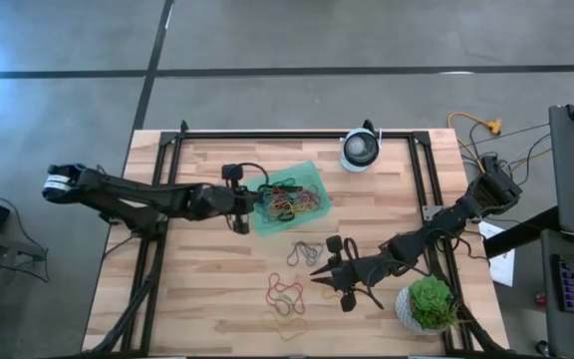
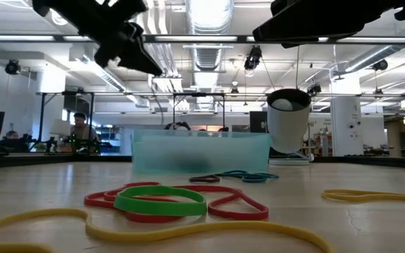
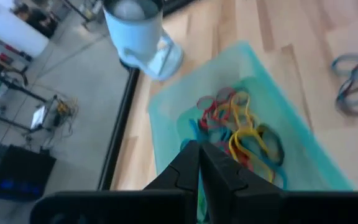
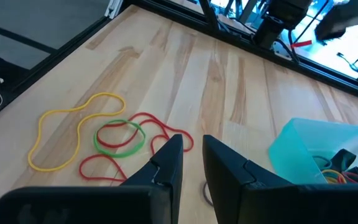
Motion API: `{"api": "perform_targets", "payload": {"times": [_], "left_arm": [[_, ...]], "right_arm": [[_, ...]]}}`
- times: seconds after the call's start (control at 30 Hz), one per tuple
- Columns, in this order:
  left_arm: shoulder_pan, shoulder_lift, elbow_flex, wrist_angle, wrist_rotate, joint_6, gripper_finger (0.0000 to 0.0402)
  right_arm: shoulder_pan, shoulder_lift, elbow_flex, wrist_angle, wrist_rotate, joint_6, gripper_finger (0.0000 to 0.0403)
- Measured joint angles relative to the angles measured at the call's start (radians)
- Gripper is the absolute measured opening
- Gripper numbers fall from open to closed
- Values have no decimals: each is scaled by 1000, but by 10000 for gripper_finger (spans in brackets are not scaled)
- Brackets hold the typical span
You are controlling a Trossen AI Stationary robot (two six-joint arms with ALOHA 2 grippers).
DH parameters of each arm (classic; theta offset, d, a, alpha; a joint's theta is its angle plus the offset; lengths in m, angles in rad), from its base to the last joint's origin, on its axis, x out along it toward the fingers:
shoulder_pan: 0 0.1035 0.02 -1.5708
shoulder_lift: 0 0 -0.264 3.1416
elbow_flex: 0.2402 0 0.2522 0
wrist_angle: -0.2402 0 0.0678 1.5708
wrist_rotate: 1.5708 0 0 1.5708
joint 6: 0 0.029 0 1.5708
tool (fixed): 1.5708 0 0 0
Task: Pick and place rubber bands into bin
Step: Put the blue rubber band into the green bin
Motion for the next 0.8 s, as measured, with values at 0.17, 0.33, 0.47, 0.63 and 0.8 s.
{"api": "perform_targets", "payload": {"times": [0.17,0.33,0.47,0.63,0.8], "left_arm": [[43,77,-1,16,18,2,0],[81,142,-1,41,44,-4,0],[94,175,0,73,45,-6,0],[96,187,0,70,76,-6,0],[96,187,0,69,93,-7,19]], "right_arm": [[0,0,0,-7,0,1,57],[0,0,0,-7,0,2,57],[0,0,0,-7,0,2,57],[0,0,0,-8,0,2,57],[0,0,0,-9,0,2,57]]}}
